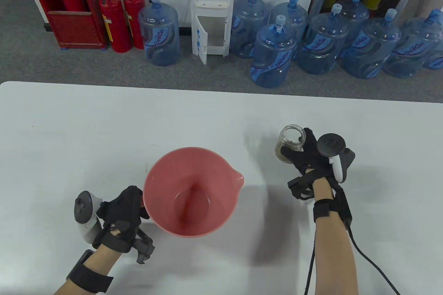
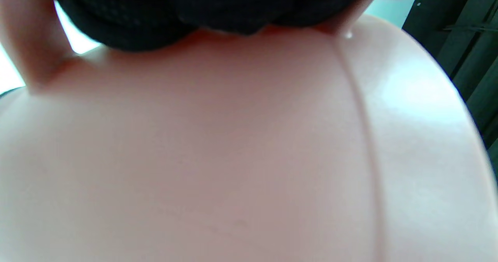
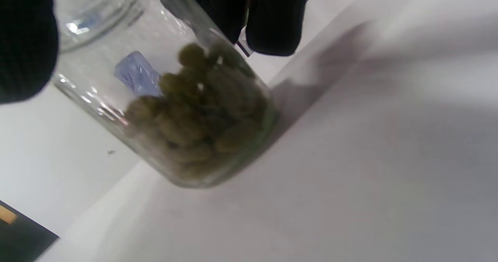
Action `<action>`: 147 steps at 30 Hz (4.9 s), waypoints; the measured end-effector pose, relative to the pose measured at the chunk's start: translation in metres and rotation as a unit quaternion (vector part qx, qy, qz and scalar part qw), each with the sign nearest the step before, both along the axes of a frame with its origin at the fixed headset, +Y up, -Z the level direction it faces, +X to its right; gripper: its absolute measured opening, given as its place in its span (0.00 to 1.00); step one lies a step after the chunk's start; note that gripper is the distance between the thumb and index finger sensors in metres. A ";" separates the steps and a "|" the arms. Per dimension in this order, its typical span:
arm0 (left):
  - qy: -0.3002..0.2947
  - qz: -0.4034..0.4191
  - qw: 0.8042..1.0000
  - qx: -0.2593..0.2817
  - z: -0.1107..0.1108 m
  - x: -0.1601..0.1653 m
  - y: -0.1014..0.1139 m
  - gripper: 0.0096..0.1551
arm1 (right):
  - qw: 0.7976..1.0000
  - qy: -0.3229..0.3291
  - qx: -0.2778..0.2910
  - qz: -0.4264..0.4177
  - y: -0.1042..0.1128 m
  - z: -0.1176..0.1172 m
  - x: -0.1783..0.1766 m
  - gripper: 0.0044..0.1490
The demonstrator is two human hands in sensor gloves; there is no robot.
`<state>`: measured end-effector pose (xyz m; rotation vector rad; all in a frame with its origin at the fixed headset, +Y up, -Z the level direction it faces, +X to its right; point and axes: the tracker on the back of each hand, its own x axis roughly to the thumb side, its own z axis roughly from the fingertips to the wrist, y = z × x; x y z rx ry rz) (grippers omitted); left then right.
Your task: Hold salad bowl and receive raisins poured from storage jar
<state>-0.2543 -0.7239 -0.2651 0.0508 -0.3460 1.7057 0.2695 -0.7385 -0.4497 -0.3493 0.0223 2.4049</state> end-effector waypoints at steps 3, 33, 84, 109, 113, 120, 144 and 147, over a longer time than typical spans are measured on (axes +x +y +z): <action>0.000 0.003 1.000 -0.001 0.000 0.000 0.000 0.26 | 1.000 0.000 -0.007 0.008 -0.004 -0.003 -0.001 0.72; -0.031 0.020 0.999 -0.006 0.007 0.014 0.000 0.26 | 0.963 0.082 0.226 -0.126 0.063 0.073 -0.009 0.69; -0.047 -0.006 0.999 -0.026 0.005 0.022 -0.012 0.26 | 0.668 0.323 0.442 0.504 0.171 0.207 -0.186 0.69; -0.054 -0.008 0.998 -0.027 0.005 0.025 -0.014 0.26 | 0.570 0.335 0.469 0.586 0.165 0.210 -0.215 0.68; -0.055 -0.007 0.998 -0.026 0.005 0.025 -0.014 0.26 | 0.562 0.338 0.470 0.591 0.166 0.211 -0.216 0.68; -0.054 -0.007 0.998 -0.025 0.005 0.025 -0.014 0.26 | 0.542 0.342 0.476 0.603 0.168 0.214 -0.219 0.68; -0.057 -0.007 0.998 -0.023 0.006 0.026 -0.014 0.27 | 0.520 0.343 0.487 0.612 0.167 0.215 -0.225 0.68; -0.058 -0.007 0.998 -0.023 0.007 0.026 -0.014 0.27 | 0.517 0.343 0.488 0.614 0.166 0.215 -0.226 0.68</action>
